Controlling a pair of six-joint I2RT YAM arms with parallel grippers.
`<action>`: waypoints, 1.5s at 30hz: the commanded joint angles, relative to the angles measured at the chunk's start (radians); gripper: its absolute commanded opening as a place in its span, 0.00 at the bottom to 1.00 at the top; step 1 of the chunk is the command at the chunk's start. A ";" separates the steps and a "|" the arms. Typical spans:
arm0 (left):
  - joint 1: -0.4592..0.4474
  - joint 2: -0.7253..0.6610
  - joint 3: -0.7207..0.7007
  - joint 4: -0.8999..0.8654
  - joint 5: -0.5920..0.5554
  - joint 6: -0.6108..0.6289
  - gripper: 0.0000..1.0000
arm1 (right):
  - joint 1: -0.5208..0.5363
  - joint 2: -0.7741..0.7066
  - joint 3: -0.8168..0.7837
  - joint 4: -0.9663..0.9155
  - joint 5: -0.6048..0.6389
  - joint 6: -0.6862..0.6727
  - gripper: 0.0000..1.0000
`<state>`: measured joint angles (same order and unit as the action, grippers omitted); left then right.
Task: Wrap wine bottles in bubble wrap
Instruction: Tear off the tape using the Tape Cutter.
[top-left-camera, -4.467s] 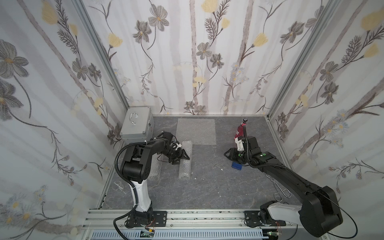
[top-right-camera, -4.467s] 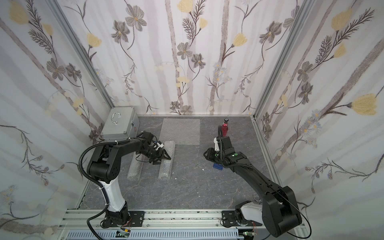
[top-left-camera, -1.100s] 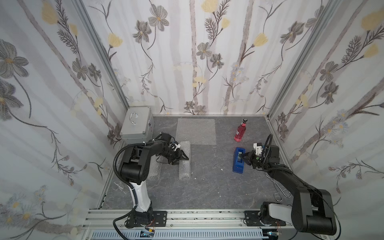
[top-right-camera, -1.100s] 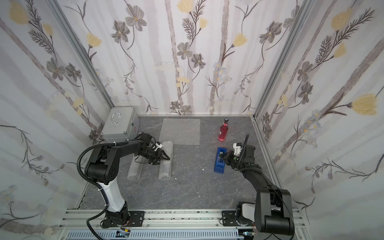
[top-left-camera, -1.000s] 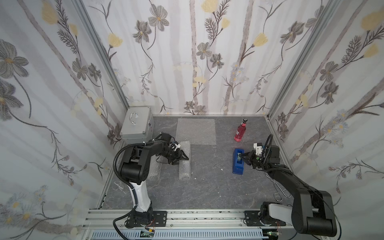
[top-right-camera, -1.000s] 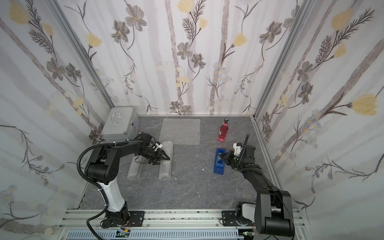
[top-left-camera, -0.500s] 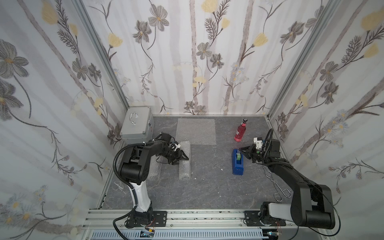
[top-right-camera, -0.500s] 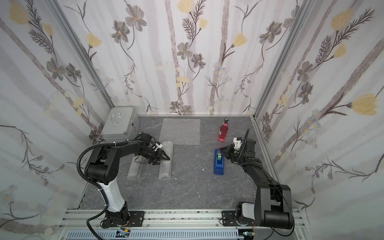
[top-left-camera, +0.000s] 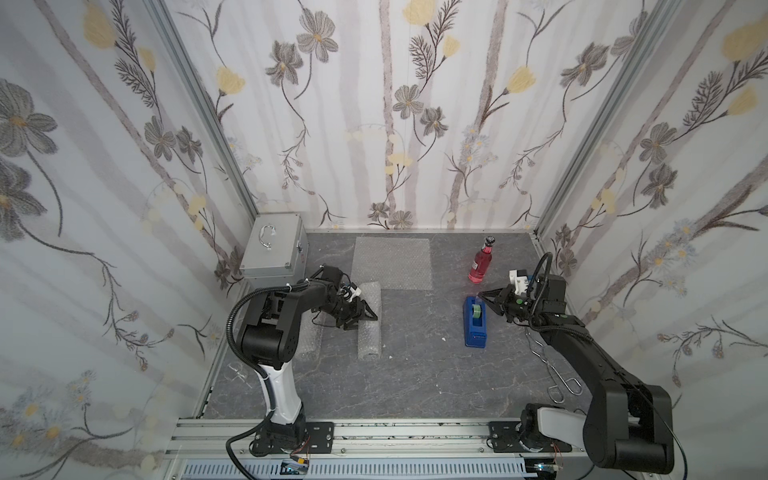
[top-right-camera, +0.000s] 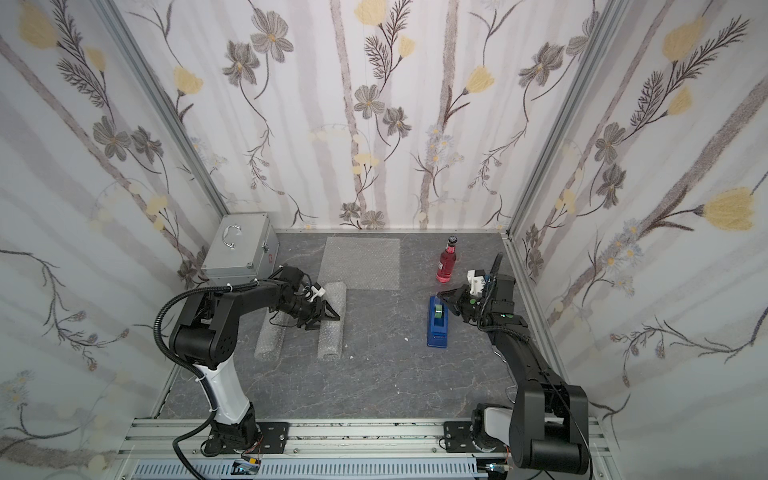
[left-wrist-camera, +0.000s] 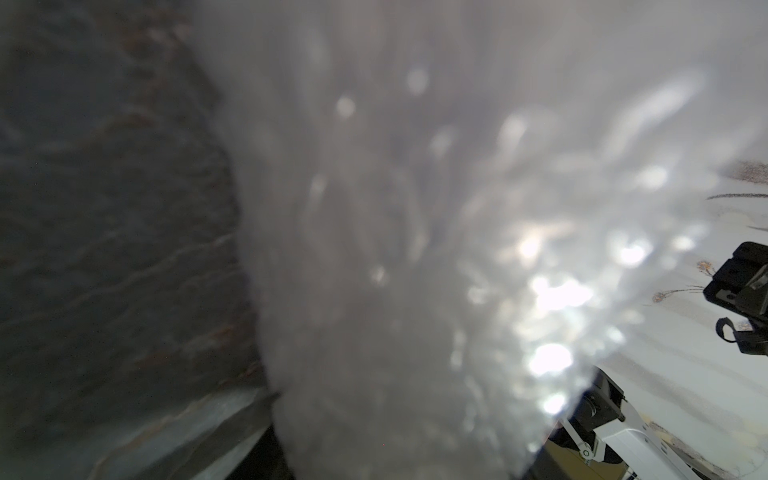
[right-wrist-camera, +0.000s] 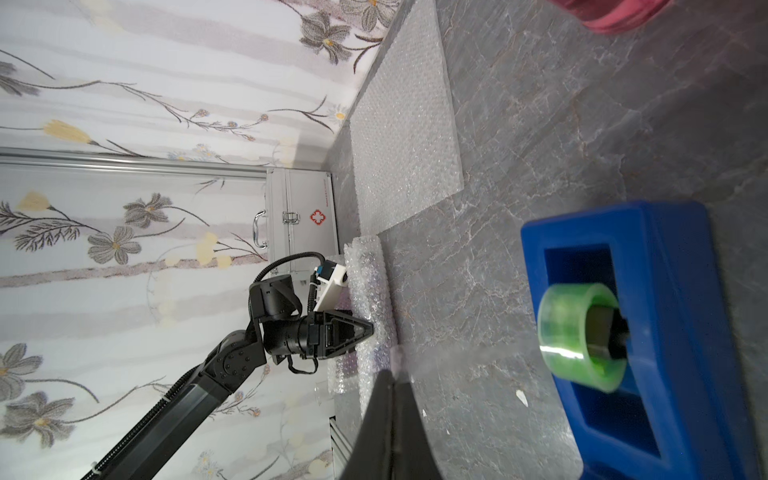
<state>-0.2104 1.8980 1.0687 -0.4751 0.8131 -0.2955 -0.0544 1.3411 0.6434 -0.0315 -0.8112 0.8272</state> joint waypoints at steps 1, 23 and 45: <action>0.002 0.016 -0.011 -0.081 -0.181 -0.019 0.55 | 0.001 -0.090 -0.069 -0.059 -0.019 -0.029 0.00; 0.002 0.009 -0.016 -0.081 -0.190 -0.013 0.55 | 0.002 -0.400 -0.285 -0.359 0.054 -0.095 0.00; -0.004 0.021 -0.006 -0.087 -0.195 -0.008 0.55 | 0.160 -0.371 -0.327 -0.446 0.381 -0.084 0.00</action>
<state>-0.2142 1.8999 1.0706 -0.4770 0.8120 -0.2920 0.1020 0.9676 0.3161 -0.4149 -0.5186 0.7219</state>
